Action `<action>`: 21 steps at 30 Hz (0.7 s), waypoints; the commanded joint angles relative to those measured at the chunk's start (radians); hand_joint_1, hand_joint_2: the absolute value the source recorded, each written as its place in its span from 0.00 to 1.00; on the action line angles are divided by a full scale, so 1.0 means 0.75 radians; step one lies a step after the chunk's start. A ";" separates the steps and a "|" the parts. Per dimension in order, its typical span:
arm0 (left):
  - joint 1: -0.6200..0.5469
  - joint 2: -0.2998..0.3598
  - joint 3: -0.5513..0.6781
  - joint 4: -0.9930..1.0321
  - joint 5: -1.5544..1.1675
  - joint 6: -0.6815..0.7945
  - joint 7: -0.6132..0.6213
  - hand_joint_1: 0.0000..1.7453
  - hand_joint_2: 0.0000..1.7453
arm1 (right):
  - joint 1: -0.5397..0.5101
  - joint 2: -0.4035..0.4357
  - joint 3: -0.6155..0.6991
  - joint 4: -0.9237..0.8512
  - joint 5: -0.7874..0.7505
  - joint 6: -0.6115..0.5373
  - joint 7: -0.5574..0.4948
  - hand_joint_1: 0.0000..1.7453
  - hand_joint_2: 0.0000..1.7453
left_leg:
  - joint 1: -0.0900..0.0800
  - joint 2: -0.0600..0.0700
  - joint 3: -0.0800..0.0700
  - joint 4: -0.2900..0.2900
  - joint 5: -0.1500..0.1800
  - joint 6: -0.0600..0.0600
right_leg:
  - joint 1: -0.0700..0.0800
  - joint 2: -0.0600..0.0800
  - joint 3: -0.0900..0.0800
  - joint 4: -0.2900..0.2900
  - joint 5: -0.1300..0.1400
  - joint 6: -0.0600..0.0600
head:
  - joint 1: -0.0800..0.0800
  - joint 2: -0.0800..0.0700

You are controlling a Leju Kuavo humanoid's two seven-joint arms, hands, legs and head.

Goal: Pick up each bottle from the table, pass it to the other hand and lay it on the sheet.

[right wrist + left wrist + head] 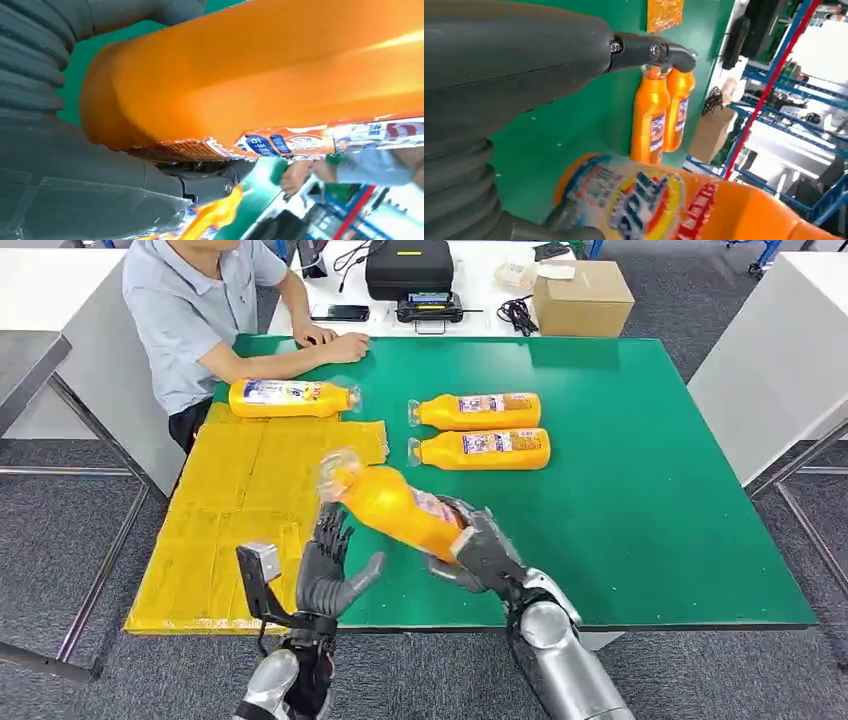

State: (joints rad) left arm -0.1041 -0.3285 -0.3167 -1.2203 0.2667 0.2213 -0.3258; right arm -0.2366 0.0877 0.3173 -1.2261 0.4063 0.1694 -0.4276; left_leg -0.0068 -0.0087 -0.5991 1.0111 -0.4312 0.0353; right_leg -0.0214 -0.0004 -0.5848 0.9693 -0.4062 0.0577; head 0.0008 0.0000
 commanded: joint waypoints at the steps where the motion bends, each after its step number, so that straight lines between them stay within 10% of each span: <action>1: -0.137 -0.018 -0.070 0.163 0.039 0.016 -0.031 0.00 1.00 | -0.128 -0.021 0.169 0.169 0.006 -0.017 0.001 1.00 1.00 | 0.002 0.001 0.003 0.000 -0.001 -0.003 | 0.002 0.000 0.004 -0.001 -0.001 -0.003 | 0.001 0.000; 21: -0.175 0.013 -0.130 0.144 0.159 0.002 -0.093 0.00 1.00 | -0.232 -0.022 0.298 0.341 -0.017 -0.048 0.011 1.00 1.00 | 0.001 0.001 0.001 0.000 -0.001 -0.002 | 0.001 0.000 0.002 -0.001 -0.001 -0.003 | 0.001 0.000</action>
State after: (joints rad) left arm -0.1877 -0.3296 -0.3868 -1.1582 0.3765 0.2293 -0.4002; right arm -0.3490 0.0874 0.4864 -1.0846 0.3971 0.1369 -0.4216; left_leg -0.0068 -0.0089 -0.6007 1.0112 -0.4310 0.0355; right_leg -0.0215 -0.0005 -0.5861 0.9695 -0.4061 0.0578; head 0.0011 0.0000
